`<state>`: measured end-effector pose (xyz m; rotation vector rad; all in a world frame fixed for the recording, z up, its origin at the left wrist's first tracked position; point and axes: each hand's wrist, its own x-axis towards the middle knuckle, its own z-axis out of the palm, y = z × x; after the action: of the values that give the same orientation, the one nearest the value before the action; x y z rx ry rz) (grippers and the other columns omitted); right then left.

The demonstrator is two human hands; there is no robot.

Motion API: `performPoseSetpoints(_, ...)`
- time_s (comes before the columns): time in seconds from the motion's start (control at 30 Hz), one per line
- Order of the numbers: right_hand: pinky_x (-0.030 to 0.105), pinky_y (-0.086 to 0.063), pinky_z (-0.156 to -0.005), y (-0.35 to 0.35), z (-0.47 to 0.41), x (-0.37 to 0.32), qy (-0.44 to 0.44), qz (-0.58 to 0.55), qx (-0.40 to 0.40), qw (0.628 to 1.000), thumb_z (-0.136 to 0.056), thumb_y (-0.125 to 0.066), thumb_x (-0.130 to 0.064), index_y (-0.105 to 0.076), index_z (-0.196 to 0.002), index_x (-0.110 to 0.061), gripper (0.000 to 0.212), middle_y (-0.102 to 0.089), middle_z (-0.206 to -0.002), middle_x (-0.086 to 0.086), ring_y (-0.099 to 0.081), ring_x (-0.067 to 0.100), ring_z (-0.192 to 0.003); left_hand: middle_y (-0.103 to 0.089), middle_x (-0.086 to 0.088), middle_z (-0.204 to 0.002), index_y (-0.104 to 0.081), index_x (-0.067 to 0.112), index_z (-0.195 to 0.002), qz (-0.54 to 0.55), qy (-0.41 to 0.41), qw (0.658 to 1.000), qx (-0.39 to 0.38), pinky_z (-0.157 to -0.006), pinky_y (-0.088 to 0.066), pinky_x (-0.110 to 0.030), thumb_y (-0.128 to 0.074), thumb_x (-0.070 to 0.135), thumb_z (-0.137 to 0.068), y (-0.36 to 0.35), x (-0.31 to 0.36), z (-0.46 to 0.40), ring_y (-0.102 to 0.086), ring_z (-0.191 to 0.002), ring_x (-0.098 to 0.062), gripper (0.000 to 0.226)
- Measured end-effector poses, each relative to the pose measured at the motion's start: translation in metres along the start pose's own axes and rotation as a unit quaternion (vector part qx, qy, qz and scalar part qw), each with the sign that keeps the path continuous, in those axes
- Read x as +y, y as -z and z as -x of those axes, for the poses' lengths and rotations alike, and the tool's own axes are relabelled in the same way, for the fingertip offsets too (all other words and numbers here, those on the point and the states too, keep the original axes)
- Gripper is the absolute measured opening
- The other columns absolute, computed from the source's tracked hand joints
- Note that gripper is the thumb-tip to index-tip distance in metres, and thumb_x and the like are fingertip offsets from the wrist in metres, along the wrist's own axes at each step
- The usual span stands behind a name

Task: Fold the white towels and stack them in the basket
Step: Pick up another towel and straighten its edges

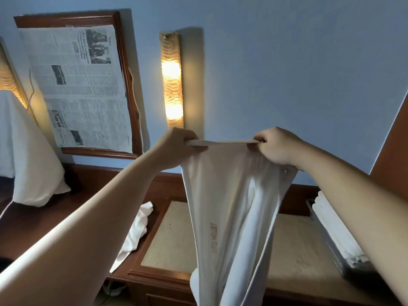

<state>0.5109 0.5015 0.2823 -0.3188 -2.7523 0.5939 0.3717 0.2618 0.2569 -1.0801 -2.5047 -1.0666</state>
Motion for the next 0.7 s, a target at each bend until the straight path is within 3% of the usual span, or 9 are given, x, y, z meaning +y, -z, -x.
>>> performPoseSetpoints(0.13,0.027,-0.039,-0.056,0.001,-0.001,0.000,-0.007,0.005,0.012,1.000,-0.102,-0.050,-0.020,-0.072,-0.086,-0.020,0.027,-0.068,-0.083,-0.002,-0.064,0.015,-0.079,-0.066,0.001,-0.075,-0.078,0.016,-0.087,0.047,0.010,0.998,0.040,-0.050,-0.037,-0.008,-0.084,0.031,-0.087,-0.002,-0.001,0.001,-0.054,-0.063,-0.006,0.016)
performPoseSetpoints(0.23,0.019,-0.034,-0.033,0.004,0.001,-0.001,-0.013,-0.012,0.016,1.000,-0.103,-0.050,-0.023,-0.073,-0.088,-0.018,0.028,-0.062,-0.069,0.002,-0.053,0.006,-0.037,-0.068,0.003,-0.075,-0.080,0.016,-0.089,0.085,0.015,0.994,0.068,-0.051,-0.040,-0.009,-0.086,0.027,-0.084,-0.004,-0.003,0.001,-0.057,-0.065,-0.006,0.013)
performPoseSetpoints(0.3,0.017,-0.029,-0.029,0.004,0.001,-0.001,-0.017,-0.016,0.013,1.000,-0.104,-0.053,-0.025,-0.074,-0.088,-0.015,0.028,-0.057,-0.064,0.002,-0.045,0.005,-0.028,-0.069,0.004,-0.076,-0.080,0.018,-0.090,0.098,0.018,0.992,0.071,-0.052,-0.041,-0.008,-0.086,0.027,-0.084,-0.004,-0.004,0.002,-0.059,-0.067,-0.006,0.012)
performPoseSetpoints(0.37,0.019,-0.033,-0.034,0.002,0.001,0.000,-0.021,-0.015,0.016,1.000,-0.103,-0.055,-0.028,-0.074,-0.089,-0.013,0.029,-0.059,-0.066,0.004,-0.046,0.007,-0.034,-0.071,0.003,-0.079,-0.079,0.019,-0.090,0.105,0.016,0.992,0.071,-0.052,-0.041,-0.008,-0.087,0.027,-0.083,-0.005,-0.004,0.003,-0.061,-0.069,-0.007,0.013)
performPoseSetpoints(0.47,0.028,-0.048,-0.060,0.001,0.002,0.002,-0.030,-0.032,0.017,0.999,-0.102,-0.056,-0.032,-0.076,-0.090,-0.015,0.029,-0.072,-0.082,0.006,-0.067,0.023,-0.071,-0.075,0.001,-0.082,-0.077,0.019,-0.091,0.124,0.013,0.990,0.066,-0.054,-0.045,-0.011,-0.089,0.030,-0.080,-0.006,-0.002,0.007,-0.066,-0.069,-0.008,0.019)
performPoseSetpoints(0.53,0.032,-0.052,-0.073,-0.002,0.001,0.007,-0.040,-0.047,0.012,0.998,-0.103,-0.057,-0.034,-0.076,-0.091,-0.015,0.030,-0.074,-0.090,0.007,-0.069,0.026,-0.088,-0.077,-0.003,-0.084,-0.076,0.017,-0.091,0.142,0.015,0.989,0.042,-0.059,-0.051,-0.016,-0.090,0.034,-0.080,-0.006,-0.002,0.009,-0.071,-0.071,-0.013,0.024)
performPoseSetpoints(0.6,0.034,-0.052,-0.078,-0.006,0.000,0.013,-0.048,-0.060,0.009,0.997,-0.103,-0.058,-0.035,-0.075,-0.094,-0.010,0.032,-0.074,-0.092,0.005,-0.067,0.023,-0.089,-0.078,-0.007,-0.084,-0.076,0.013,-0.091,0.164,0.011,0.986,0.011,-0.067,-0.053,-0.022,-0.088,0.035,-0.082,-0.007,0.000,0.013,-0.073,-0.073,-0.020,0.026)
performPoseSetpoints(0.7,0.033,-0.042,-0.069,-0.014,-0.001,0.023,-0.059,-0.083,0.016,0.995,-0.100,-0.060,-0.035,-0.070,-0.091,0.000,0.038,-0.066,-0.081,0.006,-0.058,0.021,-0.076,-0.078,-0.006,-0.081,-0.075,0.010,-0.090,0.184,0.000,0.983,-0.005,-0.062,-0.049,-0.015,-0.078,0.034,-0.093,-0.013,0.005,0.019,-0.067,-0.067,-0.009,0.024)
